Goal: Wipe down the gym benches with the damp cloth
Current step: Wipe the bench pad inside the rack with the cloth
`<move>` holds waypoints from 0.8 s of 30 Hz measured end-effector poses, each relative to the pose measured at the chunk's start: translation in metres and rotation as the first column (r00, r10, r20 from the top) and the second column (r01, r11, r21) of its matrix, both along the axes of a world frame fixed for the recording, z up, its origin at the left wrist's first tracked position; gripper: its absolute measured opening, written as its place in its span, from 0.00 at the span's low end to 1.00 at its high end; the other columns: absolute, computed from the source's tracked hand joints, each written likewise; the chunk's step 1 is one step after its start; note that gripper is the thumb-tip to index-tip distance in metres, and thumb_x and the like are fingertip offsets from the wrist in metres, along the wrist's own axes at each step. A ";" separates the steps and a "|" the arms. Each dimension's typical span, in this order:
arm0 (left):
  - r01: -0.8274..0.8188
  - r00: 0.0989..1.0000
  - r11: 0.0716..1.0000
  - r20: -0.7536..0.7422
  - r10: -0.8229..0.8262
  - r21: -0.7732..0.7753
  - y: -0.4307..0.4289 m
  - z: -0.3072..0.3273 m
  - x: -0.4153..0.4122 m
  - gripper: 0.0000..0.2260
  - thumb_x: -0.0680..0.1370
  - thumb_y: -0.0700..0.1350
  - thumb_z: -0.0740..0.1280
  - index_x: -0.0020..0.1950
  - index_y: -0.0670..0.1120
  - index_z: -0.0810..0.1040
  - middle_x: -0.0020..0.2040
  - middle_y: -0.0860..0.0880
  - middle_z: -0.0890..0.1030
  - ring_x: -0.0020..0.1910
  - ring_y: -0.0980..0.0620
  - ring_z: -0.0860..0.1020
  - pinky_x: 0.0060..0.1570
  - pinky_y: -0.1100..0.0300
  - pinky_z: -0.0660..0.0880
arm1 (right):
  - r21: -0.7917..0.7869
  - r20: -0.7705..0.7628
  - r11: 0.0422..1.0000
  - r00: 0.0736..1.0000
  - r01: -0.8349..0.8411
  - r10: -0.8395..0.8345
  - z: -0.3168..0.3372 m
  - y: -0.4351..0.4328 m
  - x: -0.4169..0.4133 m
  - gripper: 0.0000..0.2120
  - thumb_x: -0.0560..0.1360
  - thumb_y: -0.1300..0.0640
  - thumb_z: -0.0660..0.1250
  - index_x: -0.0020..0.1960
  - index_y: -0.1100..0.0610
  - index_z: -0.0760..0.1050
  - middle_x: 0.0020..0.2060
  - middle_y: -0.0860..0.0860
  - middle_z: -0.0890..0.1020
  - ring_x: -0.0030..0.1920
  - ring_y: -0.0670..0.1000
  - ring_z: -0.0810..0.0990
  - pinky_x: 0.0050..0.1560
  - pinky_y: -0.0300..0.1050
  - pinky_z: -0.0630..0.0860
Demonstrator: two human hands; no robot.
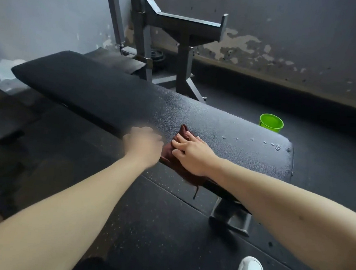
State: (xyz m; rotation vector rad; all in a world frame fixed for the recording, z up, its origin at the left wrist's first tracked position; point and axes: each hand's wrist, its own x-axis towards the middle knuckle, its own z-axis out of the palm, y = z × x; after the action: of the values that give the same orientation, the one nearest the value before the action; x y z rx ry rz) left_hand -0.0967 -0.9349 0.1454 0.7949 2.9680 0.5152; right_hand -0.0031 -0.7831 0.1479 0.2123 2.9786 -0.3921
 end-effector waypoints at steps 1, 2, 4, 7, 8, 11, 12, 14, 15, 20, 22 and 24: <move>0.014 1.000 1.000 0.008 -0.014 0.028 0.000 0.000 0.005 0.13 0.81 0.56 0.63 0.63 0.59 0.81 0.73 0.57 0.71 0.72 0.49 0.61 0.70 0.51 0.57 | -0.026 -0.002 1.000 1.000 0.005 -0.005 0.002 0.000 0.000 0.24 0.85 0.48 0.55 0.80 0.48 0.63 0.82 0.48 0.58 0.83 0.55 0.49 0.81 0.58 0.49; 0.030 0.999 0.999 0.016 -0.030 0.038 0.001 0.000 0.010 0.13 0.81 0.57 0.63 0.62 0.59 0.82 0.72 0.57 0.71 0.72 0.49 0.61 0.69 0.51 0.58 | -0.049 -0.015 0.999 1.000 0.015 -0.016 0.003 0.002 0.002 0.23 0.84 0.50 0.58 0.80 0.48 0.65 0.82 0.47 0.60 0.83 0.55 0.50 0.81 0.57 0.50; 0.061 0.998 0.998 0.029 -0.062 0.036 0.001 0.000 0.019 0.15 0.80 0.60 0.65 0.63 0.59 0.82 0.72 0.56 0.71 0.72 0.49 0.61 0.69 0.51 0.58 | -0.117 -0.045 0.991 0.997 0.063 -0.068 0.003 0.006 0.008 0.24 0.82 0.54 0.63 0.78 0.47 0.69 0.80 0.46 0.64 0.82 0.52 0.55 0.80 0.55 0.54; 0.090 0.995 0.995 0.039 -0.092 0.041 0.003 0.000 0.026 0.16 0.78 0.63 0.67 0.61 0.58 0.83 0.71 0.56 0.71 0.71 0.49 0.61 0.68 0.50 0.60 | -0.211 -0.140 0.969 0.977 0.128 -0.160 0.006 0.007 0.015 0.25 0.76 0.60 0.70 0.72 0.49 0.76 0.73 0.49 0.75 0.75 0.57 0.70 0.74 0.55 0.67; 0.096 0.994 0.994 0.049 -0.098 0.043 0.005 0.001 0.028 0.15 0.76 0.62 0.69 0.59 0.57 0.83 0.70 0.56 0.72 0.71 0.49 0.62 0.67 0.50 0.61 | -0.248 -0.178 0.957 0.964 0.149 -0.196 0.009 0.005 0.017 0.26 0.74 0.63 0.70 0.71 0.50 0.77 0.71 0.51 0.78 0.72 0.59 0.73 0.71 0.54 0.70; 0.063 0.993 0.995 0.099 -0.071 0.083 0.010 0.007 0.034 0.09 0.74 0.56 0.74 0.51 0.54 0.82 0.59 0.53 0.77 0.68 0.46 0.65 0.64 0.51 0.64 | -0.387 -0.218 0.895 0.922 0.219 -0.320 0.021 0.001 0.022 0.35 0.71 0.71 0.67 0.76 0.54 0.71 0.76 0.53 0.72 0.74 0.59 0.70 0.73 0.51 0.68; 0.047 0.992 0.993 0.115 -0.059 0.104 0.011 0.009 0.036 0.08 0.74 0.54 0.74 0.50 0.54 0.81 0.54 0.53 0.78 0.67 0.46 0.66 0.63 0.51 0.64 | -0.438 -0.206 0.862 0.905 0.254 -0.371 0.023 0.003 0.022 0.38 0.71 0.72 0.67 0.79 0.54 0.67 0.78 0.54 0.68 0.76 0.58 0.67 0.75 0.50 0.66; 0.036 0.990 0.990 0.128 -0.054 0.137 0.011 0.014 0.040 0.07 0.75 0.52 0.72 0.50 0.53 0.79 0.45 0.56 0.75 0.64 0.47 0.68 0.64 0.52 0.63 | -0.531 -0.155 0.782 0.869 0.327 -0.470 0.025 0.007 0.022 0.42 0.70 0.70 0.69 0.82 0.53 0.61 0.78 0.54 0.68 0.77 0.55 0.67 0.75 0.51 0.67; 0.040 0.990 0.987 0.129 -0.061 0.157 0.011 0.015 0.041 0.06 0.75 0.50 0.71 0.49 0.53 0.77 0.43 0.56 0.75 0.62 0.48 0.71 0.63 0.52 0.63 | -0.579 -0.127 0.732 0.847 0.359 -0.516 0.026 0.010 0.021 0.44 0.69 0.69 0.69 0.82 0.53 0.60 0.76 0.54 0.70 0.75 0.55 0.70 0.74 0.53 0.70; 0.069 0.990 0.938 0.095 -0.107 0.341 0.017 0.034 0.038 0.06 0.73 0.44 0.70 0.45 0.51 0.74 0.43 0.53 0.81 0.49 0.49 0.77 0.60 0.54 0.63 | -0.679 0.073 0.541 0.779 0.497 -0.623 0.046 0.029 0.027 0.20 0.66 0.69 0.72 0.58 0.62 0.81 0.45 0.57 0.83 0.48 0.57 0.83 0.53 0.53 0.83; 0.081 0.993 0.914 0.050 -0.110 0.397 0.021 0.043 0.035 0.07 0.73 0.43 0.70 0.46 0.52 0.74 0.45 0.53 0.82 0.49 0.49 0.77 0.57 0.56 0.61 | -0.734 0.136 0.476 0.792 0.484 -0.595 0.054 0.039 0.032 0.13 0.66 0.68 0.73 0.50 0.62 0.82 0.42 0.57 0.83 0.46 0.56 0.84 0.55 0.60 0.84; 0.097 0.993 0.886 0.012 -0.115 0.453 0.027 0.052 0.031 0.08 0.74 0.44 0.71 0.51 0.54 0.77 0.47 0.55 0.83 0.52 0.51 0.79 0.57 0.57 0.60 | -0.794 0.112 0.435 0.805 0.424 -0.582 0.064 0.048 0.035 0.12 0.69 0.69 0.72 0.52 0.61 0.82 0.45 0.57 0.84 0.47 0.54 0.84 0.56 0.57 0.84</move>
State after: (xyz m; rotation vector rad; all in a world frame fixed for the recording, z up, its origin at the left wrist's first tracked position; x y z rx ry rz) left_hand -0.0657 -0.9079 0.1975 0.9534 2.7741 1.2279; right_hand 0.0315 -0.7356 0.2120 1.0132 2.4495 -1.8373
